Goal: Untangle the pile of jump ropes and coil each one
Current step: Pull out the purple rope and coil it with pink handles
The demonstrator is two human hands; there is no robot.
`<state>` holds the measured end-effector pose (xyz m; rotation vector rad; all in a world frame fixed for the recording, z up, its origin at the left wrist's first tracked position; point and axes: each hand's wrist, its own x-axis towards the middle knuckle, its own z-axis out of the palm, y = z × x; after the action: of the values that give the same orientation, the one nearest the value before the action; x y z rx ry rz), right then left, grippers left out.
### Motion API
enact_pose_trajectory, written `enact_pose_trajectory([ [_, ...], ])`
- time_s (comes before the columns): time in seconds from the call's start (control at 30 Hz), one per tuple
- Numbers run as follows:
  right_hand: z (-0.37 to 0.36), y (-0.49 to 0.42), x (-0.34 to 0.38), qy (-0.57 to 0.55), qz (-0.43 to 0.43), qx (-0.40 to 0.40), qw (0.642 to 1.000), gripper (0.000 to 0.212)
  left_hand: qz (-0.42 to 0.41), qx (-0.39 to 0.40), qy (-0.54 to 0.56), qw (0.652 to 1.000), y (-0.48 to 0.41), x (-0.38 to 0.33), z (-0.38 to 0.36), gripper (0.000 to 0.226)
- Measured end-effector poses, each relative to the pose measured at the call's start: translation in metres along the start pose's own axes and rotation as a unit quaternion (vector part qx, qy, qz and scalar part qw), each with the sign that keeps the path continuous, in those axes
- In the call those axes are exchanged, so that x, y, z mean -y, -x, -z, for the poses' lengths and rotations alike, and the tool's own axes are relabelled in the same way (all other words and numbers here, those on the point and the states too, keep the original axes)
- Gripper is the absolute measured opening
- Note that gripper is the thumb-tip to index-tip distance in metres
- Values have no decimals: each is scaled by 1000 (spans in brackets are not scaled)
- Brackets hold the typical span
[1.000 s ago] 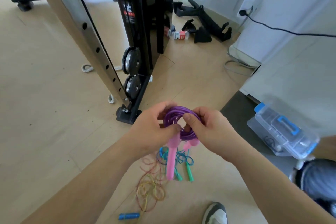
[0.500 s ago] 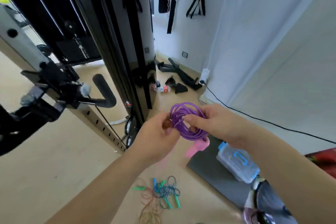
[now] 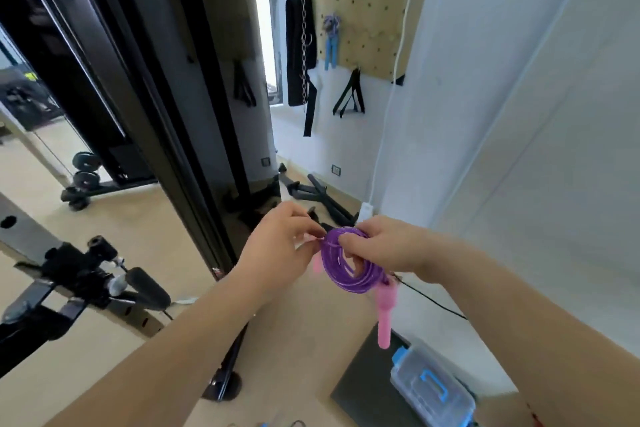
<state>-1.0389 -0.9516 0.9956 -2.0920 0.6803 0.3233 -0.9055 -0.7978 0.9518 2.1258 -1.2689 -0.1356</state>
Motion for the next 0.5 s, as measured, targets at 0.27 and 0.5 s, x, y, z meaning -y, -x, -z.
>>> enact_pose_trajectory([
  [0.27,86,-73,15,-93,-4,3,996,43,41,14,113,993,-105,-15,3,47],
  [0.5,177,-174,25,-73,27,-53,996,44,-26,110,104,988,-258,23,6,40],
])
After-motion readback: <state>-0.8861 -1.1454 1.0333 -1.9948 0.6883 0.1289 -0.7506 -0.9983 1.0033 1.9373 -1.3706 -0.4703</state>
